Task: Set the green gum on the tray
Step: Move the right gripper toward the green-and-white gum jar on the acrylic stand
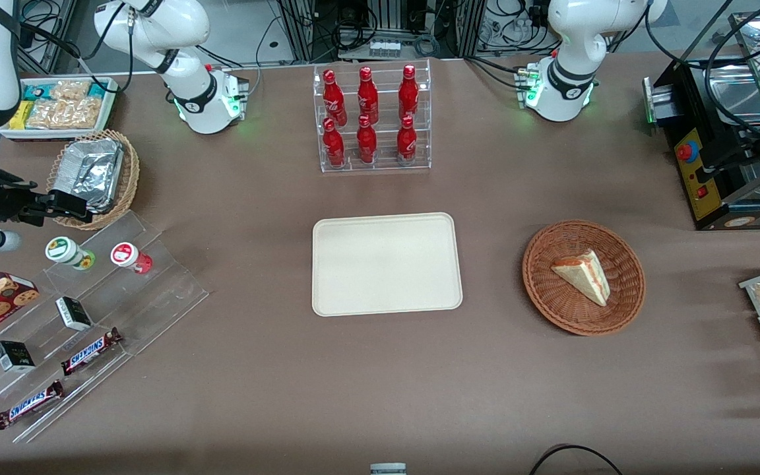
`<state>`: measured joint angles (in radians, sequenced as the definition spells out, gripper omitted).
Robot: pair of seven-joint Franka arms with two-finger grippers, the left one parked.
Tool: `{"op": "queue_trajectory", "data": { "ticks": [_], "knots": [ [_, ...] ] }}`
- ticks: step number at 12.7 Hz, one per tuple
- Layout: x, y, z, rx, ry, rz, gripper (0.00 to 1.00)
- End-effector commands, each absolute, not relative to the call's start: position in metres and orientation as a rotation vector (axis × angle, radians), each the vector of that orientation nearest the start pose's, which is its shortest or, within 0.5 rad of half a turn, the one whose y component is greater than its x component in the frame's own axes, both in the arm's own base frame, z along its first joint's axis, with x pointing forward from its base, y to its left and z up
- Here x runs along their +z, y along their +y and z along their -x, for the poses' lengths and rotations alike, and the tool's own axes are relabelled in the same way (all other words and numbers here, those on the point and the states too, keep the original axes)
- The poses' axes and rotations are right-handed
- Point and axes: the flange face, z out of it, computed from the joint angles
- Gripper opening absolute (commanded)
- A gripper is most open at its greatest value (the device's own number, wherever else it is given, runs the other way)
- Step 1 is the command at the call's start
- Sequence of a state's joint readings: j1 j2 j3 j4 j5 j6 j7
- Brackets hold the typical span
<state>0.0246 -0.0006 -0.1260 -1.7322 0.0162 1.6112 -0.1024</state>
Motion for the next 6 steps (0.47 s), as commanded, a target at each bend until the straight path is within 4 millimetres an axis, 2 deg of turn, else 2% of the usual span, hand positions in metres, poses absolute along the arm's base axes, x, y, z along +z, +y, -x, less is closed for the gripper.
{"op": "queue_trajectory", "data": {
  "ticks": [1, 4, 5, 6],
  "knots": [
    [0.554, -0.056, -0.554, 0.168, -0.006, 3.154, 1.00],
    [0.544, -0.058, -0.556, 0.163, -0.010, 3.154, 1.00],
    [0.534, -0.062, -0.555, 0.170, -0.027, 3.152, 1.00],
    [0.524, -0.067, -0.554, 0.160, -0.116, 3.150, 1.00]
  ]
}}
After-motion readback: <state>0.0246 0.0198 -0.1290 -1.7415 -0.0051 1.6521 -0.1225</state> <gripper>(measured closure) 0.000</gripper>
